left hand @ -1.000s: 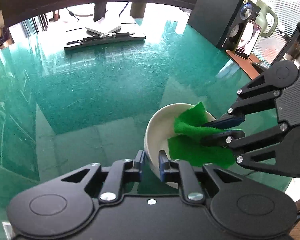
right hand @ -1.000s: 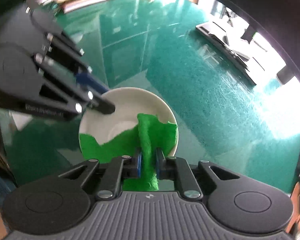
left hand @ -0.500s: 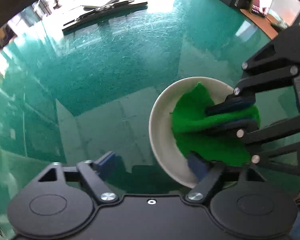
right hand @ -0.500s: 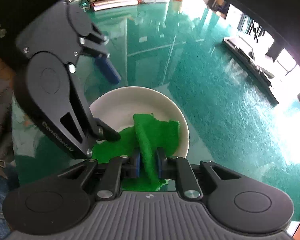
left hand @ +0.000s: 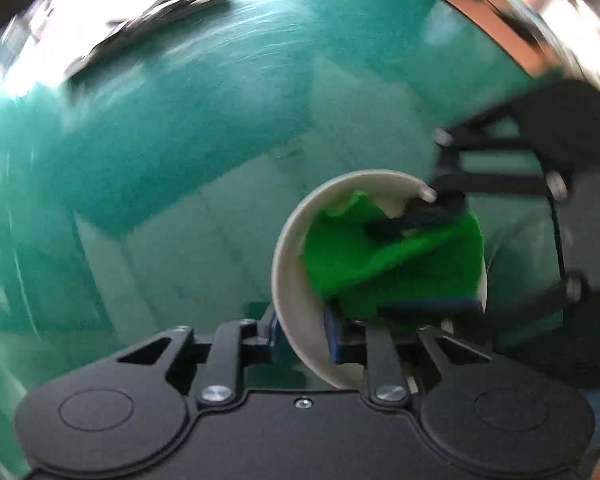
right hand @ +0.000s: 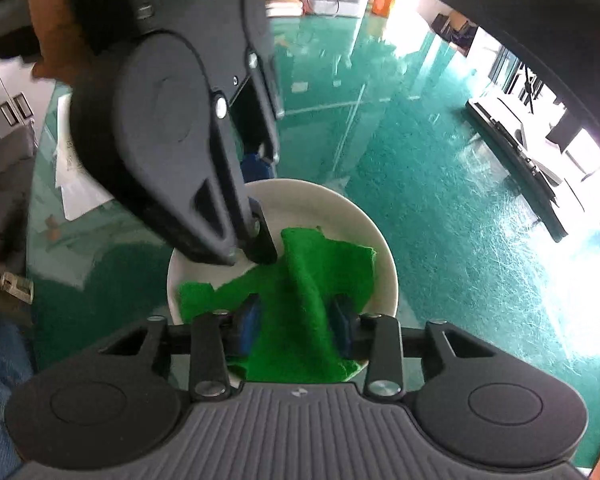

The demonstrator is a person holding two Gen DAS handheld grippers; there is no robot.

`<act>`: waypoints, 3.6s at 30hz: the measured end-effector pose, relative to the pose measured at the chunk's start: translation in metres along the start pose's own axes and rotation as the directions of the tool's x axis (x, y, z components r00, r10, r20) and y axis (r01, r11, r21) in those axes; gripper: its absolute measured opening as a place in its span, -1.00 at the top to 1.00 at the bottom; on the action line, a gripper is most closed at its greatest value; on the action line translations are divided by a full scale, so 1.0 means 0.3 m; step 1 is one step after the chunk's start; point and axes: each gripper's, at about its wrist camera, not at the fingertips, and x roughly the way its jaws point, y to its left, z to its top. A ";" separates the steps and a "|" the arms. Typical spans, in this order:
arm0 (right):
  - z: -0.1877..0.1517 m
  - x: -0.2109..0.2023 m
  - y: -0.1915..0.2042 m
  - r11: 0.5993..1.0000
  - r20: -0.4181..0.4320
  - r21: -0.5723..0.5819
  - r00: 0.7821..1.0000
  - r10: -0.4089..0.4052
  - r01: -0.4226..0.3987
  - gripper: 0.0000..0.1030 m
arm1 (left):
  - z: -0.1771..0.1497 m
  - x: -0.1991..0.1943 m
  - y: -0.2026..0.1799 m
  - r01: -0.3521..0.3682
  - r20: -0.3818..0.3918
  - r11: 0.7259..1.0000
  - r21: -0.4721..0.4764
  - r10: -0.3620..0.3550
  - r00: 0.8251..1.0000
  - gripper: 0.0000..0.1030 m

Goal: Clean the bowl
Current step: 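Rub the green cloth around the bowl interior with the right gripper while the left holds the rim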

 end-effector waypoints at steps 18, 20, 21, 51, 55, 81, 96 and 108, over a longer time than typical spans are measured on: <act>0.068 0.049 0.073 0.985 -0.173 -0.151 0.979 -0.111 0.085 0.91 | -0.028 0.041 0.042 0.093 0.038 0.987 0.128 -0.099 0.994 0.12; 0.069 0.036 0.058 0.997 -0.210 -0.051 0.977 0.044 -0.056 0.90 | -0.033 0.043 0.057 0.114 0.043 0.988 0.104 -0.119 0.992 0.09; 0.072 0.033 0.050 0.993 -0.215 -0.004 0.970 0.113 -0.116 0.90 | -0.033 0.038 0.041 0.114 0.041 0.986 0.119 -0.119 0.992 0.08; 0.019 -0.004 0.038 0.995 -0.070 0.020 0.993 0.095 -0.093 0.27 | -0.058 0.027 -0.014 0.069 0.072 0.979 0.189 -0.084 0.994 0.14; 0.015 0.001 0.009 0.990 -0.066 0.045 0.988 0.136 -0.134 0.44 | -0.060 0.023 -0.021 0.059 0.071 0.978 0.200 -0.075 0.995 0.13; 0.023 0.108 -0.025 0.983 -0.186 -0.143 0.973 -0.138 0.112 0.90 | -0.014 0.026 -0.040 -0.036 0.152 0.983 0.180 0.008 0.988 -0.02; -0.016 0.010 -0.041 0.988 -0.090 0.156 0.996 0.017 -0.003 0.95 | -0.086 -0.081 0.077 0.094 0.249 0.994 -0.054 -0.077 0.965 0.19; -0.016 0.005 -0.038 0.988 -0.095 0.023 0.984 -0.150 0.153 0.89 | -0.049 -0.020 -0.002 0.005 0.158 0.999 0.036 -0.011 0.987 0.32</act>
